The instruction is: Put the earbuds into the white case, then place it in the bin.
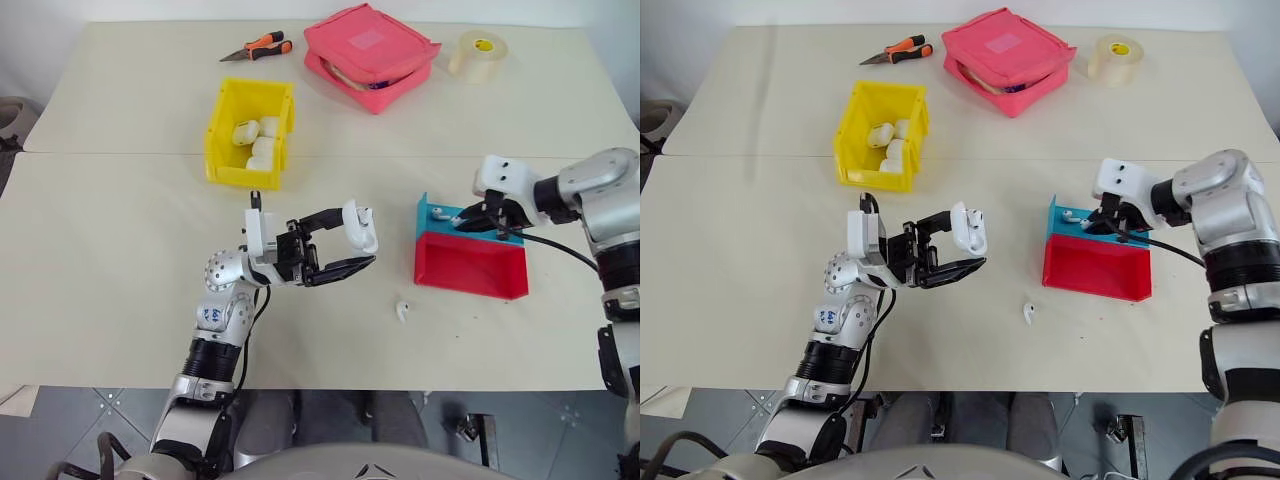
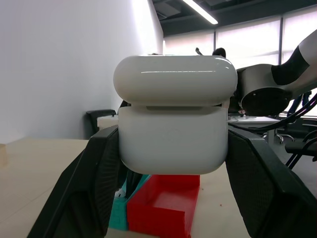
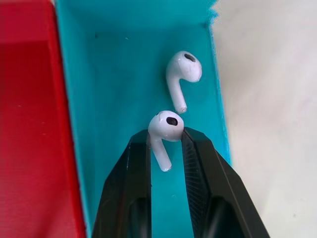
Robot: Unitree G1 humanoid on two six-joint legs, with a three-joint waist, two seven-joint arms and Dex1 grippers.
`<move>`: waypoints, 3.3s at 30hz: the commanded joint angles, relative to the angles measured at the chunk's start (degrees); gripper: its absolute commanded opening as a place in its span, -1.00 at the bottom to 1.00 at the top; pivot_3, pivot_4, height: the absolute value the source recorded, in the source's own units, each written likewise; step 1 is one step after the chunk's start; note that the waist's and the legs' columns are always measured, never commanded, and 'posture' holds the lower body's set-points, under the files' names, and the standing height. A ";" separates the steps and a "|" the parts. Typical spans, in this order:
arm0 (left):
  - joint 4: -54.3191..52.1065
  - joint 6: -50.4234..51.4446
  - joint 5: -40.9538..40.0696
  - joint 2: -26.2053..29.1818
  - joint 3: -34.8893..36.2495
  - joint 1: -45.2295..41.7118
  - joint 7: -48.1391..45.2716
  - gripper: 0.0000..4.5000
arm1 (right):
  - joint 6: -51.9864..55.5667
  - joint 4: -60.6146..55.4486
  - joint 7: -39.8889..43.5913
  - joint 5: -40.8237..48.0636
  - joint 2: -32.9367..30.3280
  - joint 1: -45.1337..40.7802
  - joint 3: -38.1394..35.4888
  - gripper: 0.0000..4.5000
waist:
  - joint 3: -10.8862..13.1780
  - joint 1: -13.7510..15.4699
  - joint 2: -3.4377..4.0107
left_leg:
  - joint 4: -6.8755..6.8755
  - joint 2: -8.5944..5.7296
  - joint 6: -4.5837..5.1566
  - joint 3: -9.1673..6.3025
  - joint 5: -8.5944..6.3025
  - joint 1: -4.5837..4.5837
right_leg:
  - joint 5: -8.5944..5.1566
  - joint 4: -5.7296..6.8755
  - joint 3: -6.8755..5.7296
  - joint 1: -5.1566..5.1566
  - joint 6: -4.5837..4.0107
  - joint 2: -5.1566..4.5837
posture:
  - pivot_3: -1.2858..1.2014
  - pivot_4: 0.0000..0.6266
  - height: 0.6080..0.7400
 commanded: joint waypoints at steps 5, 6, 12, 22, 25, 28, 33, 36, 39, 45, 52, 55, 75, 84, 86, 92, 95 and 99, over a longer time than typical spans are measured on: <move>4.43 -0.71 -1.15 -1.67 0.02 -4.02 -2.08 0.24 | 13.01 -27.17 -5.70 17.21 -0.78 14.30 -19.03 -0.78 | 0.00 0.69 -0.01 | 0.06 0.04 0.00 0.04 0.00 0.00 | 0.00 0.07 -0.03 0.00 0.00 0.04 | 0.03 -0.52 1.00; 5.22 -1.01 -0.97 -1.93 0.09 -4.55 -2.21 0.24 | 14.89 -30.30 -7.15 19.60 0.35 16.28 -20.96 -0.78 | 0.00 0.72 -0.01 | 0.09 0.03 0.00 0.05 0.00 0.00 | 0.00 0.09 -0.02 0.01 0.00 0.04 | 0.03 -0.52 1.00; 7.45 -1.34 -0.35 -2.83 0.06 -6.68 -2.32 0.24 | 27.91 -48.90 -18.46 40.03 12.79 26.41 -30.75 -0.78 | 0.00 0.78 -0.01 | 0.13 0.02 0.00 0.00 0.00 0.01 | 0.00 0.14 0.00 0.03 0.00 0.03 | 0.03 -0.52 1.00; 6.93 1.06 -0.85 -2.38 -0.53 -7.50 -4.08 0.24 | 32.63 -59.10 -36.04 63.57 24.61 31.03 -32.43 -0.78 | 0.00 0.73 0.00 | 0.12 0.00 0.00 -0.02 0.00 0.05 | 0.00 0.19 0.03 0.02 0.00 0.03 | 0.03 -0.52 1.00; 6.73 1.81 -0.86 -2.37 -0.60 -7.78 -4.37 0.24 | 32.76 -61.07 -38.17 67.26 24.54 33.01 -30.65 -0.78 | 0.00 0.74 -0.01 | 0.11 -0.03 0.00 -0.02 0.00 0.05 | 0.00 0.18 0.03 0.02 0.00 0.03 | 0.03 -0.52 1.00; 6.65 2.37 -0.88 -2.41 -0.55 -8.08 -4.56 0.24 | 30.92 -61.85 -39.99 67.43 24.97 34.10 -28.63 -0.78 | 0.00 0.63 0.00 | 0.10 -0.02 0.01 0.02 0.00 0.06 | 0.00 0.19 0.04 0.02 0.00 0.04 | 0.03 -0.52 1.00; 6.16 2.95 -0.79 -2.68 -0.59 -8.24 -4.46 0.24 | 27.86 -61.65 -41.02 66.04 25.84 36.02 -25.55 -0.78 | 0.00 0.61 0.00 | 0.09 -0.01 0.01 0.04 0.00 0.09 | 0.00 0.20 0.06 0.02 0.00 0.07 | 0.03 -0.52 1.00; 5.75 3.39 -0.81 -2.71 -0.74 -8.15 -4.50 0.24 | 26.03 -61.16 -40.86 64.76 26.25 37.06 -23.58 -0.78 | 0.00 0.66 0.00 | 0.09 -0.02 0.01 0.04 0.00 0.09 | 0.00 0.21 0.06 0.02 0.00 0.06 | 0.03 -0.52 1.00; 5.60 3.58 -0.79 -2.68 -0.77 -8.18 -4.45 0.24 | 24.96 -60.57 -40.70 64.01 26.16 37.98 -22.32 -0.78 | 0.00 0.65 0.00 | 0.09 -0.03 0.02 0.05 0.00 0.09 | 0.00 0.20 0.08 0.03 0.00 0.06 | 0.03 -0.52 1.00; 5.24 4.10 -0.89 -2.40 -0.77 -8.21 -4.42 0.24 | 23.21 -59.56 -39.45 61.76 25.51 40.69 -19.45 -0.78 | 0.00 0.63 0.00 | 0.08 -0.02 0.02 0.05 0.00 0.09 | 0.00 0.20 0.08 0.03 0.00 0.07 | 0.03 -0.52 1.00; 4.88 4.37 -1.22 -2.22 -0.64 -8.18 -4.30 0.24 | 21.52 -59.00 -39.69 60.87 25.11 41.98 -17.90 -0.78 | 0.00 0.63 0.00 | 0.08 -0.02 0.02 0.05 0.00 0.09 | 0.00 0.20 0.07 0.03 0.00 0.07 | 0.03 -0.52 1.00; 4.92 4.07 -1.31 -2.45 -0.51 -8.26 -4.19 0.24 | 22.03 -58.21 -40.64 60.62 24.51 42.03 -17.35 -0.78 | 0.00 0.64 0.00 | 0.08 -0.02 0.02 0.05 0.00 0.09 | 0.00 0.20 0.07 0.03 0.00 0.06 | 0.03 -0.52 1.00; 0.28 6.86 2.73 8.35 0.06 -4.86 -4.24 0.24 | 18.88 -56.01 -33.00 58.03 12.50 46.78 -27.47 0.54 | 0.00 0.74 -0.01 | 0.05 -0.01 0.03 0.08 0.00 0.12 | 0.00 0.18 0.09 0.05 0.00 0.07 | 0.03 -0.52 1.00; -2.36 8.20 13.98 15.91 -6.11 -8.31 -0.56 0.24 | 14.06 -59.20 -29.90 46.45 6.53 41.16 -20.38 -0.91 | 0.02 0.67 -0.04 | 0.04 0.00 0.04 0.10 0.00 0.17 | 0.00 0.18 0.12 0.08 0.00 0.08 | 0.03 -0.52 1.00; -2.55 8.94 16.08 16.07 -8.15 -9.37 0.01 0.24 | 15.45 -60.16 -31.89 45.09 7.22 37.25 -17.06 -0.99 | 0.02 0.61 -0.03 | 0.04 0.01 0.03 0.09 0.00 0.17 | 0.00 0.18 0.12 0.07 0.00 0.08 | 0.03 -0.52 1.00; -4.07 11.83 18.08 14.81 -11.82 -10.45 1.54 0.24 | 20.07 -60.72 -35.22 43.92 9.71 28.32 -9.00 -0.99 | 0.02 0.68 -0.04 | -0.01 0.00 0.03 0.06 0.00 0.16 | 0.00 0.14 0.11 0.06 0.00 0.07 | 0.03 -0.52 1.00; -3.91 11.87 18.27 14.77 -12.18 -10.69 1.83 0.24 | 21.80 -60.45 -35.83 43.24 9.65 27.02 -7.41 -0.99 | 0.03 0.76 -0.05 | -0.01 -0.03 0.03 0.02 0.00 0.13 | 0.00 0.13 0.09 0.06 0.00 0.05 | 0.03 -0.52 1.00; -2.27 9.24 19.01 14.62 -11.91 -10.64 2.82 0.24 | 22.62 -59.03 -36.85 42.32 9.80 28.35 -7.57 -0.99 | 0.03 0.70 -0.04 | -0.01 -0.03 0.03 0.02 0.00 0.12 | 0.00 0.13 0.08 0.05 0.00 0.05 | 0.03 -0.52 1.00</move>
